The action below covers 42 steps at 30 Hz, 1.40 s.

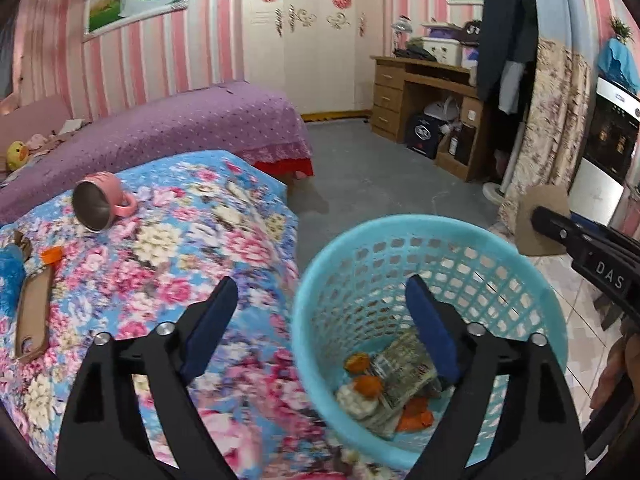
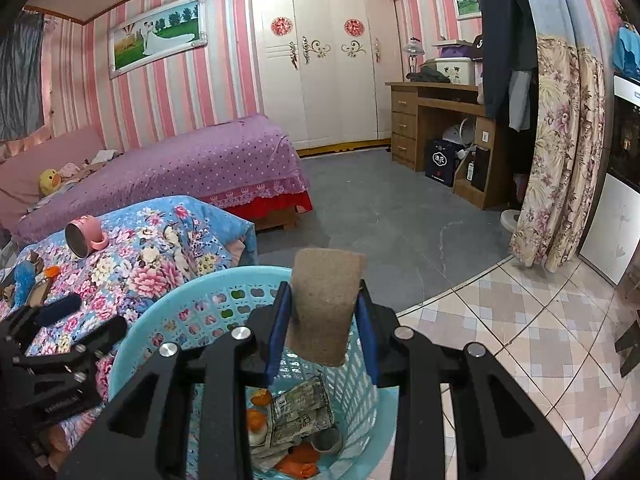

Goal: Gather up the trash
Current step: 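Open the right tool to drop the cardboard tube into the basket, then move both open tools back over the bed toward the brown cloth and blue bag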

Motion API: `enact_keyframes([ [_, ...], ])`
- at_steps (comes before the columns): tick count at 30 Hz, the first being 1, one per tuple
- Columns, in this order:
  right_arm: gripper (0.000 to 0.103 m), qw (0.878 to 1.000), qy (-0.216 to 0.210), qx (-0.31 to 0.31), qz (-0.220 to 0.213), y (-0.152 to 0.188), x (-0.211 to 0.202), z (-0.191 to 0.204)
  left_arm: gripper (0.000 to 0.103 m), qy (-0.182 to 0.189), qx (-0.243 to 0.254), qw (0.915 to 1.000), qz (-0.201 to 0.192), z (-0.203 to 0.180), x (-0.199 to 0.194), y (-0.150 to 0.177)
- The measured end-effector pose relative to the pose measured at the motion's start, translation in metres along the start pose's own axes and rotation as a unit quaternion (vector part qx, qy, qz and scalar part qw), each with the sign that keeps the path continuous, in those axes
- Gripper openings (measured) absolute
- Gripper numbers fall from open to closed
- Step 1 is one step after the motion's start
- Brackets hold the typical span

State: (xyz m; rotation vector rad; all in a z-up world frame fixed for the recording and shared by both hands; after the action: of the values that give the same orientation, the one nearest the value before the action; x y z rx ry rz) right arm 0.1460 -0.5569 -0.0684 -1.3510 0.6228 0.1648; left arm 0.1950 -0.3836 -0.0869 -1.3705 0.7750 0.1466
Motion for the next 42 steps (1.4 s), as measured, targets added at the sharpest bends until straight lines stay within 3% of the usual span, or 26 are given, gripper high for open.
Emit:
enact_keyframes([
  [7, 0.033, 1.0, -0.007, -0.013, 0.003, 0.003, 0.003, 0.017, 0.096, -0.049, -0.006, 0.9983, -0.031, 0.041, -0.019, -0.009],
  [20, 0.035, 0.998, -0.022, -0.056, 0.016, 0.006, 0.01, 0.066, 0.097, -0.085, -0.042, 0.9944, -0.046, 0.106, -0.046, -0.013],
  [22, 0.045, 0.998, -0.019, -0.06, 0.018, 0.007, 0.011, 0.071, 0.097, -0.09, -0.041, 0.9939, -0.048, 0.113, -0.049, -0.012],
  [24, 0.065, 0.998, -0.02, -0.059, 0.018, 0.006, 0.01, 0.075, 0.097, -0.097, -0.041, 0.9932, -0.051, 0.121, -0.053, -0.012],
  [26, 0.068, 0.998, -0.019, -0.056, 0.015, 0.005, 0.009, 0.078, 0.097, -0.099, -0.043, 0.9928, -0.052, 0.13, -0.057, -0.012],
  [30, 0.088, 0.998, -0.011, -0.057, 0.002, 0.0, 0.004, 0.088, 0.097, -0.111, -0.04, 0.9914, -0.055, 0.149, -0.065, -0.011],
  [35, 0.098, 0.998, -0.01, -0.054, -0.011, -0.007, 0.002, 0.105, 0.097, -0.123, -0.047, 0.9896, -0.058, 0.174, -0.072, -0.011],
  [42, 0.098, 0.999, -0.011, -0.046, -0.004, -0.008, 0.01, 0.135, 0.097, -0.141, -0.054, 0.9868, -0.06, 0.213, -0.083, -0.005],
])
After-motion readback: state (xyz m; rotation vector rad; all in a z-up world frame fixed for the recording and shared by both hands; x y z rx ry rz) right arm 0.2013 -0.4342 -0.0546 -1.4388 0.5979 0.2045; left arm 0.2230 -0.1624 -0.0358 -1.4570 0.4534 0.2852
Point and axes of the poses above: each gripper's, at about its wrist camera, not at the fingertips, and x roughly the way its jaws point, z to its left, y to its underside, the point moved 8 cm from there along x, roughly the way its jaws point, and after that the axes turned 1 degree about y, right-handed, at the moved point
